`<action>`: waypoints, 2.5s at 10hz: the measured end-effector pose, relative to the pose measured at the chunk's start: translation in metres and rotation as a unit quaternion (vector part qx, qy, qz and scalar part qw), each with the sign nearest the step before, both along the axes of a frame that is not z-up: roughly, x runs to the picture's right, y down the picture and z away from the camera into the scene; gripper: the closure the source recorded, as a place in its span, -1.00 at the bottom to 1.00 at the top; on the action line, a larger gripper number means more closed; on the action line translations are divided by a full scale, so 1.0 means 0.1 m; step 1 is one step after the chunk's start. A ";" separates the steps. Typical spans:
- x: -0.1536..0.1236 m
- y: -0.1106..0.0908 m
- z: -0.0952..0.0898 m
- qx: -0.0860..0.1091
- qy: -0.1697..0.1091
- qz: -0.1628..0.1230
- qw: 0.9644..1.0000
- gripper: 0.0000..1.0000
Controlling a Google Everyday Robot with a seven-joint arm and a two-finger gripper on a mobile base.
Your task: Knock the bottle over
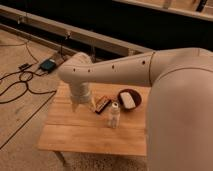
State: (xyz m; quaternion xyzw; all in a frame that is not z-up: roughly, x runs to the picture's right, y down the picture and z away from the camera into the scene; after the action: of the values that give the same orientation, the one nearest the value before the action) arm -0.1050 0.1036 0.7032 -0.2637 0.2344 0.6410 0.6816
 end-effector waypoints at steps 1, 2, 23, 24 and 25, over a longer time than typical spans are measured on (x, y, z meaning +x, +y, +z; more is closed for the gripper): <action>0.00 0.00 0.00 0.000 0.000 0.000 1.000 -0.30; 0.00 0.00 0.00 0.000 0.000 0.000 1.000 -0.30; 1.18 -0.16 -0.36 0.023 0.074 0.046 0.996 -0.30; 1.23 -0.17 -0.35 0.025 0.077 0.048 0.996 -0.30; 1.27 -0.18 -0.33 0.026 0.077 0.048 0.996 -0.30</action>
State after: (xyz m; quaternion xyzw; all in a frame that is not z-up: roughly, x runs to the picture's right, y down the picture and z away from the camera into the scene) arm 0.0217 0.0854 0.6697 -0.2068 0.2568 0.6974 0.6364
